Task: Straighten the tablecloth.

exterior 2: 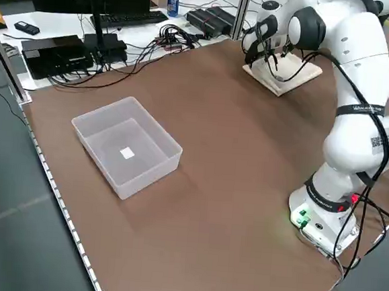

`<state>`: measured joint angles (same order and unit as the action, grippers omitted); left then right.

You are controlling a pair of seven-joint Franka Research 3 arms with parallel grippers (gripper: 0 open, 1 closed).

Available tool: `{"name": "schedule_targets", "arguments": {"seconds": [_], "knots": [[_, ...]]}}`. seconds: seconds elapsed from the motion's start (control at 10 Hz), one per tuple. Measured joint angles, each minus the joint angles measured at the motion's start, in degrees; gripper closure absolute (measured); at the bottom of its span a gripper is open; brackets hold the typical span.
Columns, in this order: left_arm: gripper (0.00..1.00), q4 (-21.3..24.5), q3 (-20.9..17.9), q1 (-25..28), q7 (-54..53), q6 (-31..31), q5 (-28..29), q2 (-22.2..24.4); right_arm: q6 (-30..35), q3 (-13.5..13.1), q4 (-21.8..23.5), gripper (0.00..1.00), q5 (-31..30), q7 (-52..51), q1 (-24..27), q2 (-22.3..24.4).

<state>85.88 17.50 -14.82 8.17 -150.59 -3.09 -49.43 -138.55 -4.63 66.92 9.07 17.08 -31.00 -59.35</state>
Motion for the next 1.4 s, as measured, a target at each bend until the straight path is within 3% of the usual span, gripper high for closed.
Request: {"name": "schedule_targets", "arguments": {"seconds": [0.8, 1.4], "knots": [[0.03, 2.71, -0.13, 0.06, 0.08, 0.62, 0.00, 0.04, -0.99, 0.01, 0.01, 0.98, 0.00, -0.27, -0.03, -0.21], [0.10, 3.21, -0.06, 0.14, 0.26, 6.13, 0.00, 2.07, -1.10, 0.02, 0.08, 0.98, 0.00, -0.29, -0.03, -0.21]]}}
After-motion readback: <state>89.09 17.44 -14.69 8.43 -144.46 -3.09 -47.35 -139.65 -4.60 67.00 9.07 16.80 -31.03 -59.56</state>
